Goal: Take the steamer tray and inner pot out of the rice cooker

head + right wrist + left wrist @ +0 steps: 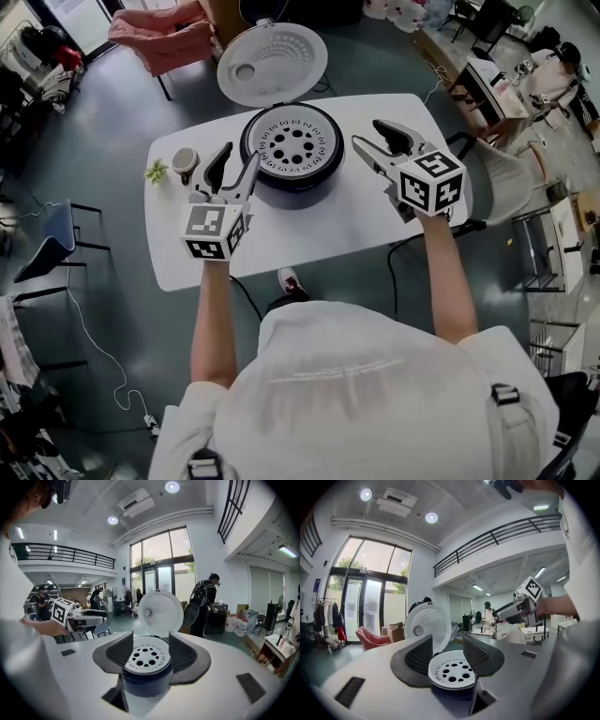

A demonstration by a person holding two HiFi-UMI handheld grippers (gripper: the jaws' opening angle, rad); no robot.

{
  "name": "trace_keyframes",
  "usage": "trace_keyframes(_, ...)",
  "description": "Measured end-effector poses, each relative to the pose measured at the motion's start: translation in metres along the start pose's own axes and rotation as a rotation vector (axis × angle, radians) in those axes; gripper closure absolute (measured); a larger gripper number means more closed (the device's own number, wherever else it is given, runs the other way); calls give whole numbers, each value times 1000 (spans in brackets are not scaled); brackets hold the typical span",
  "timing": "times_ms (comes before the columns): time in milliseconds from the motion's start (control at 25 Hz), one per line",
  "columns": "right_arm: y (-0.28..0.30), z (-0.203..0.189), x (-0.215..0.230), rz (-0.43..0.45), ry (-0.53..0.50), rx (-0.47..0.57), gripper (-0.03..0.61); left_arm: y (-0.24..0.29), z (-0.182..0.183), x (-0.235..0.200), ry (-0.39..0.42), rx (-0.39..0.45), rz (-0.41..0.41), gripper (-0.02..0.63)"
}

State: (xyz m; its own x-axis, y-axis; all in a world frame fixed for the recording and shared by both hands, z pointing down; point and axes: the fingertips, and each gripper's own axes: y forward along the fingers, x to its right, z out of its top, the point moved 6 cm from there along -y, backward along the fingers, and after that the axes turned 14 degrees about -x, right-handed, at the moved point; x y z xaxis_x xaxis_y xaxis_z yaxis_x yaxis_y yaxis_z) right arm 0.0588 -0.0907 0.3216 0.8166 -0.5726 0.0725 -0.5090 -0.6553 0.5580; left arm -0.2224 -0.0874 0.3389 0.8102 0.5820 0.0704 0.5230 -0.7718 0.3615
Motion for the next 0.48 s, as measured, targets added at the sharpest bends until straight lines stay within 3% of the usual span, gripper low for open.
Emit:
trace_keyframes(160, 33, 5, 15, 1, 17, -42, 344, 27, -11, -16, 44, -68, 2, 410)
trace_keyframes(480, 95, -5, 41, 82, -14, -181, 337, 61, -39, -41, -83, -201, 46, 410)
